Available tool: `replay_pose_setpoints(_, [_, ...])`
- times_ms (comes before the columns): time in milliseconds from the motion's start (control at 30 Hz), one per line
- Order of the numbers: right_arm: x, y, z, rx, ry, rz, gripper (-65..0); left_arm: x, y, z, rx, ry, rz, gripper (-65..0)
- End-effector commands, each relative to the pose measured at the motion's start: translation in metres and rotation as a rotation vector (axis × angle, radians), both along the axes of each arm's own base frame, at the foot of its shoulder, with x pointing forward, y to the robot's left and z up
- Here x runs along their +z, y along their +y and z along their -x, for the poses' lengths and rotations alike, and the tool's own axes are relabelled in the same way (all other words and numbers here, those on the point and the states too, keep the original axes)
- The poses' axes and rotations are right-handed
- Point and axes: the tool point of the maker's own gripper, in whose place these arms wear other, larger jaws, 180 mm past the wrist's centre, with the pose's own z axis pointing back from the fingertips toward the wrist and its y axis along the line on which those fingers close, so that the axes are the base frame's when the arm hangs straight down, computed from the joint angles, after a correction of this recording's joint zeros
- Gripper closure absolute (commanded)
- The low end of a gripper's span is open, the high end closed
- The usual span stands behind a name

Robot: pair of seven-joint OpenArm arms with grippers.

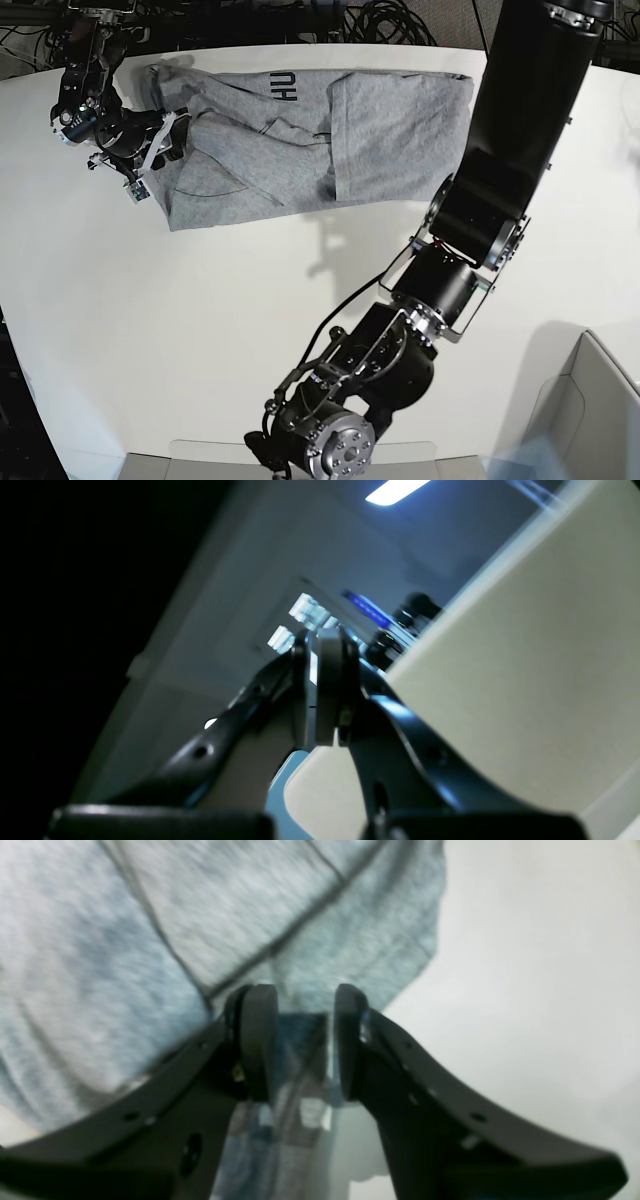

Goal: Fold the T-shirt properly
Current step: 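Open the left gripper and lift it away from the folded shirt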

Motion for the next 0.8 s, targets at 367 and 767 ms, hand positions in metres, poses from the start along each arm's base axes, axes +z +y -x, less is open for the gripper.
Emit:
replay_pose_setpoints(367, [0.014, 0.001, -0.014, 0.007, -0.059, -0.005, -20.6, 0.021, -0.057, 0.122, -0.087, -0.578, -0.118, -2.5])
replay_pose_setpoints(767, [0.011, 0.000, -0.008, 0.010, -0.044, -0.002, -20.6, -0.019, -0.022, 0.155, -0.100, -0.454, 0.095, -36.2])
